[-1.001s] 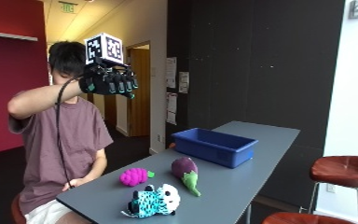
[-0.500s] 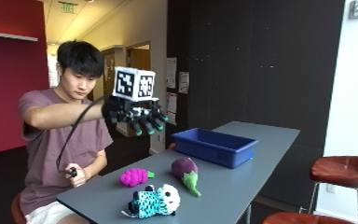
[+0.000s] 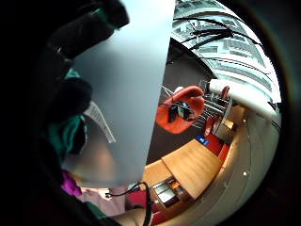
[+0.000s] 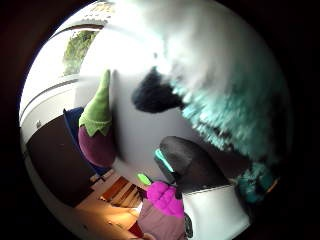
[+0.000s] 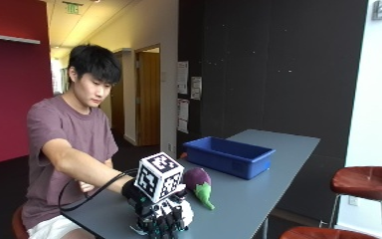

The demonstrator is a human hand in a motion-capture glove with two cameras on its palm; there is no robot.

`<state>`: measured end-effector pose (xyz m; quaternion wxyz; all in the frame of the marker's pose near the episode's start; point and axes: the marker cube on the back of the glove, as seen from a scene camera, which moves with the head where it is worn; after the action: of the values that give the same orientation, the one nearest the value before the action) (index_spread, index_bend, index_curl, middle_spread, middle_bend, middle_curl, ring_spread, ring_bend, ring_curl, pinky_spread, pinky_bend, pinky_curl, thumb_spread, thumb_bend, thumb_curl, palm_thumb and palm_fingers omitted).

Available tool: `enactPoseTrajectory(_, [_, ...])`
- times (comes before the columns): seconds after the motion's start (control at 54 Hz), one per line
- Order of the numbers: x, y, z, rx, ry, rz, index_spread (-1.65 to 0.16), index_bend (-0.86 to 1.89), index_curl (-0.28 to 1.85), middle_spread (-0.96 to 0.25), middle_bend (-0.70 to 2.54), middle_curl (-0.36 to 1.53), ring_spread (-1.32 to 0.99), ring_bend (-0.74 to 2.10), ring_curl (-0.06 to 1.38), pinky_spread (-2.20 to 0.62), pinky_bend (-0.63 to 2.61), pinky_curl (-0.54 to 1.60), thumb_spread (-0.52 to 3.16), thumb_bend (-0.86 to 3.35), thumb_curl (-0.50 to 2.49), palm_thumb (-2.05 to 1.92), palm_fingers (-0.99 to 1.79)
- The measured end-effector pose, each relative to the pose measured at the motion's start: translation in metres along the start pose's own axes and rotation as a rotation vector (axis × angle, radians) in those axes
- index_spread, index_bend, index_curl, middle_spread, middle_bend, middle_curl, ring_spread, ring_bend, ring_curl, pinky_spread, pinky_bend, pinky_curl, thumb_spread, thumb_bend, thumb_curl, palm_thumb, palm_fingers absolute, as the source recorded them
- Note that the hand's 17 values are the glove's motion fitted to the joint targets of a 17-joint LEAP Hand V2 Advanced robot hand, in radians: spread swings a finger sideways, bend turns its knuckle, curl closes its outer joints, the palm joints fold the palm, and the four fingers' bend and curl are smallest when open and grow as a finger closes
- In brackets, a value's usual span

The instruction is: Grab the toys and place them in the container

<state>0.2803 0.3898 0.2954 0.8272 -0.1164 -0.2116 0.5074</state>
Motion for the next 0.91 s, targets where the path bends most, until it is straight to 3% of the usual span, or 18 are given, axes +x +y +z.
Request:
enactPoseTrajectory(0.019, [0.0, -0.001, 0.003, 0.015, -0.002, 0.008, -0.09, 0.04, 0.12, 0.07, 0.22, 0.31, 0.01, 0.61, 0.24, 0.0, 0.9, 0.35, 1.15, -0.01, 0.28, 0.01, -0.1])
enactPoseTrajectory(0.037, [0.0, -0.002, 0.004, 0.035, -0.002, 0.016, -0.09, 0.05, 0.12, 0.08, 0.2, 0.3, 0.01, 0.58, 0.23, 0.0, 0.89, 0.35, 1.14, -0.02, 0.28, 0.0, -0.18])
enactPoseTrajectory(0.148, [0.003, -0.005, 0.0, 0.102, 0.022, 0.013, -0.1, 0.19, 0.14, 0.0, 0.28, 0.34, -0.13, 0.82, 0.27, -0.13, 0.96, 0.34, 1.21, 0.06, 0.31, 0.16, 0.39])
enactPoseTrajectory(0.185, [0.002, -0.006, -0.001, 0.103, 0.037, 0.009, -0.11, 0.21, 0.16, -0.02, 0.26, 0.33, -0.18, 0.88, 0.29, -0.17, 0.95, 0.33, 1.22, 0.06, 0.32, 0.18, 0.48])
enactPoseTrajectory(0.204, [0.001, -0.006, -0.002, 0.1, 0.04, 0.007, -0.1, 0.16, 0.15, -0.03, 0.26, 0.34, -0.18, 0.85, 0.28, -0.17, 0.96, 0.34, 1.22, 0.05, 0.31, 0.17, 0.38])
enactPoseTrajectory(0.222, [0.0, -0.006, -0.002, 0.094, 0.04, 0.004, -0.12, 0.23, 0.19, -0.05, 0.3, 0.36, -0.22, 0.97, 0.34, -0.21, 0.95, 0.35, 1.24, 0.07, 0.32, 0.21, 0.61])
enactPoseTrajectory(0.297, [-0.007, -0.003, -0.004, 0.037, 0.008, -0.011, -0.15, 0.18, 0.17, -0.12, 0.47, 0.42, -0.29, 1.09, 0.35, -0.29, 0.91, 0.32, 1.29, 0.12, 0.33, 0.3, 0.94])
enactPoseTrajectory(0.463, [-0.016, 0.004, 0.004, -0.077, -0.052, -0.022, -0.21, 0.23, 0.22, -0.25, 0.63, 0.53, -0.36, 1.13, 0.43, -0.37, 0.89, 0.36, 1.26, 0.24, 0.45, 0.59, 1.06])
enactPoseTrajectory(0.575, [-0.025, 0.015, 0.002, -0.036, -0.047, -0.05, -0.26, 0.5, 0.31, -0.3, 0.79, 0.62, -0.39, 1.14, 0.46, -0.4, 0.79, 0.36, 1.07, 0.25, 0.55, 0.67, 1.18])
enactPoseTrajectory(0.723, [-0.05, 0.041, -0.029, 0.012, -0.042, -0.099, -0.28, 0.86, 0.47, -0.29, 1.02, 0.74, -0.4, 1.23, 0.52, -0.42, 0.76, 0.37, 0.83, 0.24, 0.65, 0.69, 1.26])
enactPoseTrajectory(0.908, [-0.094, 0.086, -0.101, 0.098, -0.054, -0.192, -0.27, 1.05, 0.61, -0.27, 1.15, 0.82, -0.39, 1.33, 0.58, -0.43, 0.84, 0.43, 0.59, 0.23, 0.76, 0.67, 1.16])
